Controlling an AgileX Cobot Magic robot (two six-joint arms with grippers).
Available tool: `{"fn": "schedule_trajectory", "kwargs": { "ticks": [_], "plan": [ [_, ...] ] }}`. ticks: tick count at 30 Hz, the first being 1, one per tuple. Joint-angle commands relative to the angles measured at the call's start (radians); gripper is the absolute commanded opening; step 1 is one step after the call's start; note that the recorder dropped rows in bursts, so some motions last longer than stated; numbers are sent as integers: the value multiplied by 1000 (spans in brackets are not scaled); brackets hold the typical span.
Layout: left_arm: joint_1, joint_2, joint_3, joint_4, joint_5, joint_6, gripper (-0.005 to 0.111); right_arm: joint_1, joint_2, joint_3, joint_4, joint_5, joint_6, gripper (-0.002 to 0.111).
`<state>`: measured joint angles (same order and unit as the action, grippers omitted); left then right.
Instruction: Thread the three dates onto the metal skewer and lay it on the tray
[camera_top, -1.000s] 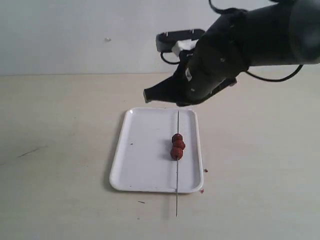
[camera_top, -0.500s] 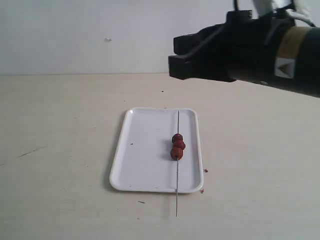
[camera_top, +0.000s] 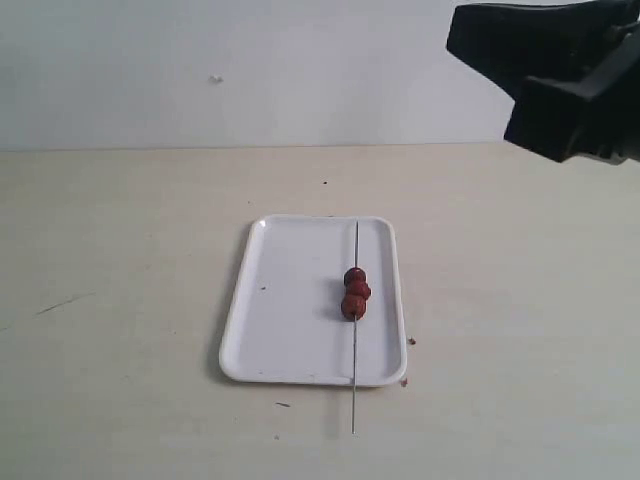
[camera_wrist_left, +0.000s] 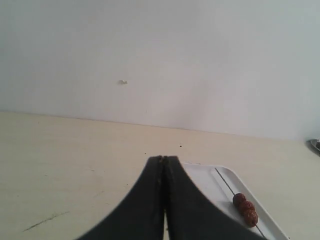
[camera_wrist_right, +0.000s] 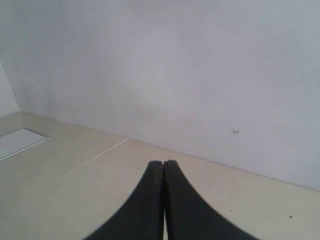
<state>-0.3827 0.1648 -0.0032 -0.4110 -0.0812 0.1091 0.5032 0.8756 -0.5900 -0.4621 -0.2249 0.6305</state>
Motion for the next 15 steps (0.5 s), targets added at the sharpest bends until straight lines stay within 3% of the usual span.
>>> {"fn": "schedule_trajectory", "kwargs": {
  "ticks": [1, 3, 6, 10, 15],
  "plan": [
    [3, -5, 3, -3, 2, -9, 0, 3, -3, 4, 0, -2, -62, 0],
    [3, -5, 3, -3, 2, -9, 0, -23, -40, 8, 0, 133, -165, 0],
    [3, -5, 3, -3, 2, -9, 0, -188, -196, 61, 58, 307, -70, 0],
    [3, -5, 3, -3, 2, -9, 0, -464, -495, 177, 61, 366, -63, 0],
    [3, -5, 3, -3, 2, -9, 0, -506, -655, 187, 61, 510, -114, 0]
  ]
}}
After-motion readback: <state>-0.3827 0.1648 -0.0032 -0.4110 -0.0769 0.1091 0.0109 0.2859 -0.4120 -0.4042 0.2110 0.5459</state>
